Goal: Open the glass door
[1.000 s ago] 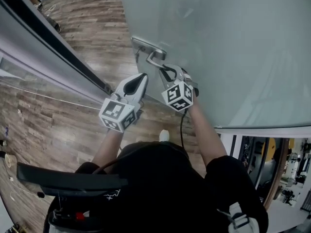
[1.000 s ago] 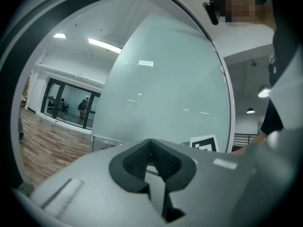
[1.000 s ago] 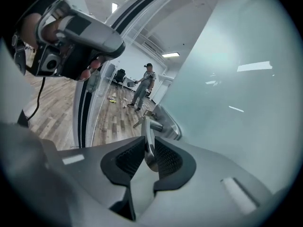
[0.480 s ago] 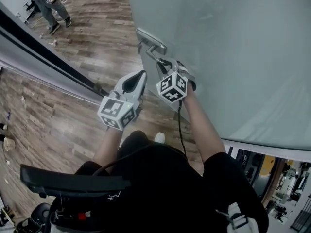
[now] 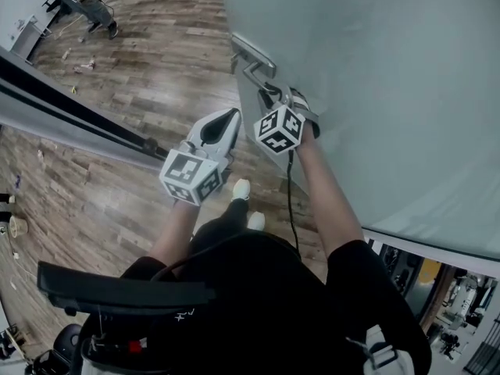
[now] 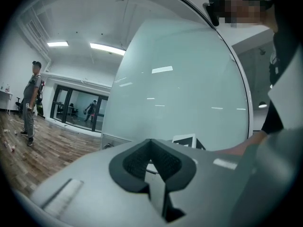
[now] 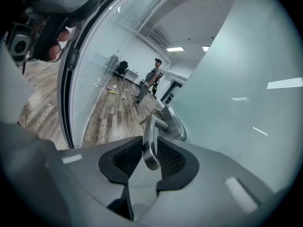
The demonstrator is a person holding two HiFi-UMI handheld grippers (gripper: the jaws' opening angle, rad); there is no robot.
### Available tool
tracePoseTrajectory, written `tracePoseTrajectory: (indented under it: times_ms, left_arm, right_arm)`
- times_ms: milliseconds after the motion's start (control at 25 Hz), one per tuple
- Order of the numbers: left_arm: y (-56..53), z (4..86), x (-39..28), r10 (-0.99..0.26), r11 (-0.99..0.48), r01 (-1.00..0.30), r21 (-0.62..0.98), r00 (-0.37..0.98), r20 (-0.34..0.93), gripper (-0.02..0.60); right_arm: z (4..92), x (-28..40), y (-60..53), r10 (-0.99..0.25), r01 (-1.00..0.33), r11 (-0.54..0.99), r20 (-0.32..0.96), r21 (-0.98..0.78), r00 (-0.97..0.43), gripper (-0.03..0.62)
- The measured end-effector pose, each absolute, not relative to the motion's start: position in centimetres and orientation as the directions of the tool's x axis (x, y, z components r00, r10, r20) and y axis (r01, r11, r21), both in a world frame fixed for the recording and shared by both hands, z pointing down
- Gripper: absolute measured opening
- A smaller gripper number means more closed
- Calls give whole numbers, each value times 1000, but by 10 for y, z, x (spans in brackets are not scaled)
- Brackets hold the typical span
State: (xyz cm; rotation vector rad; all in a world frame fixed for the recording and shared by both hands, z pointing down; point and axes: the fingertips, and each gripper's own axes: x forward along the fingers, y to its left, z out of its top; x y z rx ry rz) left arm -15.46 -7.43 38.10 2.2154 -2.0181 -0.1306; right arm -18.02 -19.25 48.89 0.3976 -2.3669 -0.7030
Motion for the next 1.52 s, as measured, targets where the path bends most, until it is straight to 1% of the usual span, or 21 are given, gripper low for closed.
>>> tracePoseTrajectory:
  times_ms: [40, 320, 800, 1520]
  left_arm:
    - [-78, 382, -155, -994, -95, -982, 164, 101, 32, 0]
    - [-131, 383, -154, -988, -139, -973, 186, 150, 46, 0]
    - [-175, 377, -162, -959, -277, -943, 186, 283, 4, 0]
    - [-231, 392, -152, -901, -424, -884, 198, 433, 8, 0]
  right_arm:
    - [491, -180, -197, -441, -104, 814, 492, 572, -751, 103]
    - [490, -174, -240, -411, -124, 862, 533, 492, -739, 94]
    - [494, -168, -277, -466, -191, 854, 550, 483, -693, 89]
    - [501, -140, -346, -551, -304, 823, 542, 480, -635, 91]
